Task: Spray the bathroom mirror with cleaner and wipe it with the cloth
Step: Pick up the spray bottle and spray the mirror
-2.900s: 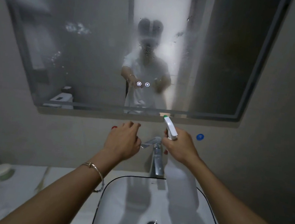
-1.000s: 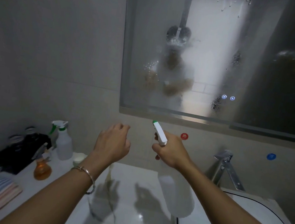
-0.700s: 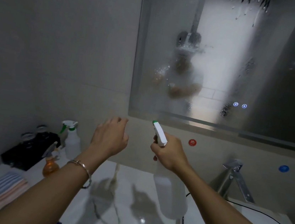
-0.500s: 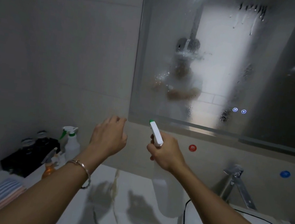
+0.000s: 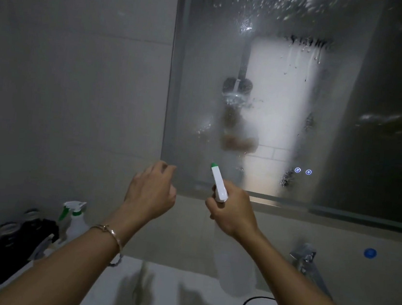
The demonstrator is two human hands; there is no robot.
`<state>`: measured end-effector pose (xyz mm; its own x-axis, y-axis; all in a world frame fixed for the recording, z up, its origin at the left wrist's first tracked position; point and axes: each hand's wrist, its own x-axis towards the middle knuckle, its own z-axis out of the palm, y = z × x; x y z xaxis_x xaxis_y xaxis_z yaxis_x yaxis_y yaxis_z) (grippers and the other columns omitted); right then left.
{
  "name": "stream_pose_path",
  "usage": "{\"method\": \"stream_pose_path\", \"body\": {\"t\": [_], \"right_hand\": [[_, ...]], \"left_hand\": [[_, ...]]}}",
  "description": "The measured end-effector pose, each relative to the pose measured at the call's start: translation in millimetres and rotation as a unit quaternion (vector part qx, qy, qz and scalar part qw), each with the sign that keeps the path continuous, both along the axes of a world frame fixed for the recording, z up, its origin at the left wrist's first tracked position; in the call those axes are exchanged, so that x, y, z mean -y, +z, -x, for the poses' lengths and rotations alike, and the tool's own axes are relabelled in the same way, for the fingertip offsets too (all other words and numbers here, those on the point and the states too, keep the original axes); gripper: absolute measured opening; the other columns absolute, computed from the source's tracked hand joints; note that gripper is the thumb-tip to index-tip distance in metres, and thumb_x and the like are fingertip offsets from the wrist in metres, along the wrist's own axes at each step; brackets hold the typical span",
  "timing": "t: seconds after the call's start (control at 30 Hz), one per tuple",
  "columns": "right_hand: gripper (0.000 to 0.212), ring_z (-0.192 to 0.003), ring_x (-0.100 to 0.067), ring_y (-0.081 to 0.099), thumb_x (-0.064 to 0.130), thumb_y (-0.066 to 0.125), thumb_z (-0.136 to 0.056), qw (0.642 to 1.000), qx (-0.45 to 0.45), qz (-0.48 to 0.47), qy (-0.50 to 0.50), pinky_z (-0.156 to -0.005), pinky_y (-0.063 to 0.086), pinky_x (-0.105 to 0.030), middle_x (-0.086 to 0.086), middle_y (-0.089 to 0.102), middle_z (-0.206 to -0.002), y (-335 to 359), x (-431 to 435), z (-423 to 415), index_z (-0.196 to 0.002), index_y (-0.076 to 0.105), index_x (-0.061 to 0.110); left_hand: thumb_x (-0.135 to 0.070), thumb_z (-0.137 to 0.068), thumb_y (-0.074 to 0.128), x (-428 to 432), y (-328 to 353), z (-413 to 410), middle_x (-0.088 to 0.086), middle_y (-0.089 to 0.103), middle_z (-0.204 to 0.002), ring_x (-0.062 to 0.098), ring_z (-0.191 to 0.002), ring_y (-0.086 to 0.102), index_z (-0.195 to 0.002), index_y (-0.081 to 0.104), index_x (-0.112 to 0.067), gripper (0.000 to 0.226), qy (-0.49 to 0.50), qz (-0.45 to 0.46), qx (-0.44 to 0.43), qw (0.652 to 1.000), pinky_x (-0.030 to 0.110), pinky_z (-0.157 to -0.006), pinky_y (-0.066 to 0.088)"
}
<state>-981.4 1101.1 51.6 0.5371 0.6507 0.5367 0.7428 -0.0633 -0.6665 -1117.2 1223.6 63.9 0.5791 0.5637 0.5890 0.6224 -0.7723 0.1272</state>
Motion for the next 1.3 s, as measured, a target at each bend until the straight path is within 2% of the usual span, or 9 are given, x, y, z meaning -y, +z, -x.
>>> {"method": "stream_pose_path", "body": {"t": [0.13,0.27,0.3,0.47,0.63,0.8,0.97,1.13,1.3], "right_hand": [[0.034,-0.065,-0.033,0.064,0.029,0.052,-0.066,0.999,0.02,-0.031,0.011,-0.063,0.054,-0.047,-0.012,0.063,-0.082,34,3,-4,-0.089,0.059,0.006],[0.013,-0.052,-0.017,0.067,0.016,0.058,-0.076,0.998,0.013,-0.055,0.022,-0.056,0.054,-0.031,-0.007,0.064,-0.072,84,0,-7,-0.086,0.057,0.007],[0.011,-0.049,-0.016,0.066,0.014,0.058,-0.077,0.998,0.01,-0.061,0.024,-0.054,0.053,-0.032,-0.006,0.063,-0.071,95,-1,-7,-0.085,0.057,0.006],[0.016,-0.049,-0.019,0.067,0.018,0.059,-0.078,0.996,0.035,-0.083,0.018,-0.057,0.057,-0.044,-0.005,0.061,-0.063,136,-9,-12,-0.077,0.056,0.002],[0.017,-0.056,-0.02,0.067,0.027,0.059,-0.076,0.993,0.076,-0.089,0.031,-0.059,0.057,-0.047,-0.005,0.063,-0.07,157,-14,-18,-0.08,0.057,0.01],[0.012,-0.053,-0.016,0.067,0.017,0.057,-0.08,0.988,0.062,-0.121,0.066,-0.058,0.057,-0.043,-0.003,0.062,-0.065,181,-6,-26,-0.082,0.056,0.005],[0.019,-0.046,-0.013,0.064,0.017,0.058,-0.077,0.982,0.057,-0.166,0.065,-0.053,0.055,-0.046,-0.015,0.065,-0.07,202,13,-43,-0.079,0.058,-0.002],[0.027,-0.06,-0.029,0.064,0.035,0.05,-0.062,0.975,0.118,-0.19,-0.006,-0.057,0.054,-0.046,-0.008,0.064,-0.064,234,43,-75,-0.07,0.056,0.01],[0.017,-0.061,-0.021,0.06,0.031,0.054,-0.068,0.971,0.119,-0.203,-0.043,-0.054,0.049,-0.033,-0.001,0.061,-0.065,257,87,-120,-0.069,0.053,0.013]], "left_hand": [[-0.023,-0.086,0.047,0,32,-12,0.009,0.047,-0.13,0.03,-0.112,0.05,-0.133,0.043,-0.016,0.047,-0.007,-0.027,0.006,1.0,0.037,-0.089,0.042],[-0.023,-0.085,0.046,5,75,-24,0.009,0.047,-0.129,0.031,-0.111,0.049,-0.132,0.043,-0.016,0.047,-0.011,-0.059,0.032,0.998,0.039,-0.087,0.043],[-0.023,-0.086,0.045,7,85,-27,0.009,0.046,-0.129,0.031,-0.112,0.049,-0.132,0.043,-0.015,0.047,-0.013,-0.069,0.035,0.997,0.039,-0.087,0.043],[-0.024,-0.086,0.045,14,121,-34,0.01,0.048,-0.126,0.031,-0.11,0.05,-0.13,0.044,-0.014,0.045,-0.013,-0.108,0.046,0.993,0.041,-0.087,0.044],[-0.025,-0.085,0.046,18,138,-32,0.009,0.049,-0.125,0.029,-0.108,0.051,-0.129,0.044,-0.014,0.045,-0.001,-0.127,0.045,0.991,0.039,-0.086,0.046],[-0.027,-0.085,0.045,31,155,-36,0.007,0.048,-0.126,0.027,-0.108,0.051,-0.127,0.045,-0.016,0.044,0.022,-0.159,0.037,0.986,0.038,-0.088,0.044],[-0.029,-0.086,0.045,58,174,-61,0.007,0.047,-0.127,0.027,-0.11,0.05,-0.127,0.044,-0.016,0.043,0.009,-0.175,0.042,0.984,0.038,-0.088,0.045],[-0.03,-0.088,0.044,84,210,-92,0.009,0.047,-0.129,0.027,-0.111,0.05,-0.13,0.043,-0.015,0.044,0.001,-0.198,0.058,0.978,0.039,-0.086,0.045],[-0.031,-0.09,0.042,121,242,-134,0.01,0.047,-0.131,0.027,-0.113,0.048,-0.131,0.042,-0.014,0.044,-0.029,-0.218,0.071,0.973,0.041,-0.088,0.044]]}}
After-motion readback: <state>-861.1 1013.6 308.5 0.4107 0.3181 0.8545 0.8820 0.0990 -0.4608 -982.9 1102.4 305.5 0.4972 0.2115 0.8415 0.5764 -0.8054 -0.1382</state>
